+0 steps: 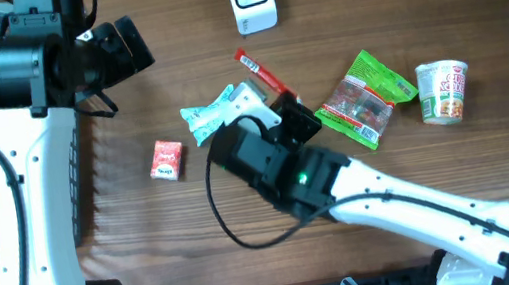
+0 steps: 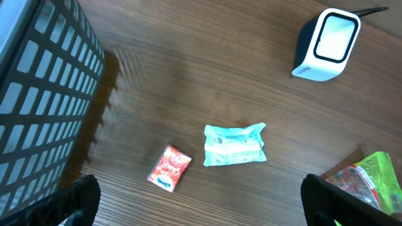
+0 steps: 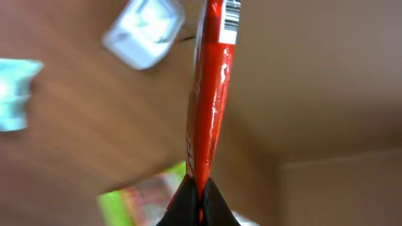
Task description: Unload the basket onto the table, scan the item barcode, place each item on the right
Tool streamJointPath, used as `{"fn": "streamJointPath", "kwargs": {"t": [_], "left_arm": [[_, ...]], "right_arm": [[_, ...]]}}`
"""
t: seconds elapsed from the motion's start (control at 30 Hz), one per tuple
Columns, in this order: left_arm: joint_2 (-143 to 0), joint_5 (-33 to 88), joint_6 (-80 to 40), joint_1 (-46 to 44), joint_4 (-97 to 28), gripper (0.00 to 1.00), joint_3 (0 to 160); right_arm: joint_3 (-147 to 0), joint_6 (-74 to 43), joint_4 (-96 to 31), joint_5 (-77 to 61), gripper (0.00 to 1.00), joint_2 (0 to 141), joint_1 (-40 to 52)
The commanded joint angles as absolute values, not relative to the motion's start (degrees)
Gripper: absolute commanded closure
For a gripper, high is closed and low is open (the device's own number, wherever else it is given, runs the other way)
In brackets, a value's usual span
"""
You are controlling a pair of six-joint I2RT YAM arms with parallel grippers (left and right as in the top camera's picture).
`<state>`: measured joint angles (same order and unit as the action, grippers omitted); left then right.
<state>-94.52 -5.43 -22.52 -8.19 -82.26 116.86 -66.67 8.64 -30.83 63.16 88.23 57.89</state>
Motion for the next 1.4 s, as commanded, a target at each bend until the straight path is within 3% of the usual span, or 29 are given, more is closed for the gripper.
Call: {"fn": "streamJointPath", "kwargs": {"t": [0.0,0.13,0.37,0.53,0.63,0.83,1.37], "left_arm": [[-94.50,-5.17,-21.39,-7.92,-82.26,0.00,117.01],[-94.50,-5.17,-21.39,-7.92,-82.26,0.00,117.01],[-94.50,-5.17,-21.39,-7.92,-82.26,0.00,117.01],[-94.50,-5.17,-21.39,-7.92,-82.26,0.00,117.01],[-94.50,-5.17,-21.39,-7.92,-82.24,0.00,117.01],[-94.50,-5.17,-21.39,-7.92,-82.24,0.00,117.01],[-94.50,-5.17,-21.39,-7.92,-82.26,0.00,117.01]], "right_arm": [[-66.67,23.66,-27.14,85.52,0.96,87.09,61.06],[-66.67,37.95,-19.97,87.07,0.96,87.09,62.83],[-66.67,70.26,7.05,87.07,0.96,85.45,63.79],[-66.67,100.64,40.71,87.02,0.96,82.78,63.79],[-66.67,121.64,68.79,86.59,0.96,82.54,63.79],[-66.67,121.62,61.32,85.82,0.96,81.76,63.79],[-66.67,121.64,60.99,83.09,0.96,81.73,63.79]]}}
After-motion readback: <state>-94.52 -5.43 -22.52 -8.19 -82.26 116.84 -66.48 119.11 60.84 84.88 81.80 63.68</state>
